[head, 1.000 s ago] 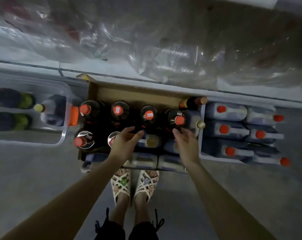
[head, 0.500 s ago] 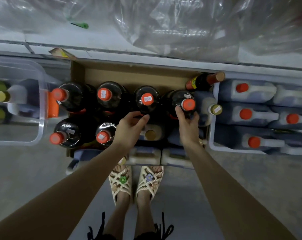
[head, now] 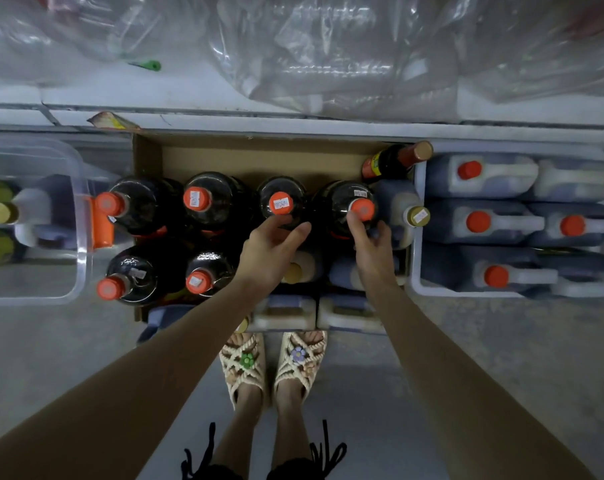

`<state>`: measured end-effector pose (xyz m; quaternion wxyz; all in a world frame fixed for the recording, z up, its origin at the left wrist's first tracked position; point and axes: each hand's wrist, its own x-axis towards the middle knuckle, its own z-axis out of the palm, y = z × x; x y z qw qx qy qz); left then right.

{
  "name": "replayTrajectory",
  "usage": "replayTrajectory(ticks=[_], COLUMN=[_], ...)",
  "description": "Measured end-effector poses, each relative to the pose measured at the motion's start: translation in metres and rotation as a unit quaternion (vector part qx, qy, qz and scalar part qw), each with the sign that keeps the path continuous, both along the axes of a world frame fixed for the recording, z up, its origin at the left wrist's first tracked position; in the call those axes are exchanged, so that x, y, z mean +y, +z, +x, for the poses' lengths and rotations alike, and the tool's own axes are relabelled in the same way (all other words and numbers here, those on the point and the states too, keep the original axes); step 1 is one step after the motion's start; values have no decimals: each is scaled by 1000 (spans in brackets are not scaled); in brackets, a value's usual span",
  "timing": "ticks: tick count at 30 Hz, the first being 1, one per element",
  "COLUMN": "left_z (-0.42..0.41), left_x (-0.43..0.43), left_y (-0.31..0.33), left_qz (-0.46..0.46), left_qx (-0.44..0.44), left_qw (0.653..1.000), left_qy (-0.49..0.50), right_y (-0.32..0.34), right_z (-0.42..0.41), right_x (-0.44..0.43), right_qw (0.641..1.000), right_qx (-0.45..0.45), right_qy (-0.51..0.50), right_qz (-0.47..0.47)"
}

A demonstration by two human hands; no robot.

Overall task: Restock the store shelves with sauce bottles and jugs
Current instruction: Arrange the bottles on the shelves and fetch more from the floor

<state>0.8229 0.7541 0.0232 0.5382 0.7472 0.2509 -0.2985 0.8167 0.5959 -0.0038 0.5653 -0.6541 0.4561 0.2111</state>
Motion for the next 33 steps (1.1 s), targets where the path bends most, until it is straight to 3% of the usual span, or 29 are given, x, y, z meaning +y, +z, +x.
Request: replayTrajectory(ticks=[11,20,26,33], left_z=[1,1,5,15], left_x=[-2,4,8,11], left_y=[-18,-7,29,115], left_qz=[-12,-14,-15,-23], left_qx=[-11,-8,-18,-37], left_qw=[1000,1000,1000,999], left_qy=[1,-8,-3,13], right_y=[-22,-14,35,160], right_z=[15,31,35,55], right_x=[8,9,1,-10], right_qw=[989,988,990,986], right_qx=[-9,-73,-113,-163], right_qy=[-94,-119,-82,-14], right_qz=[113,62,28,12])
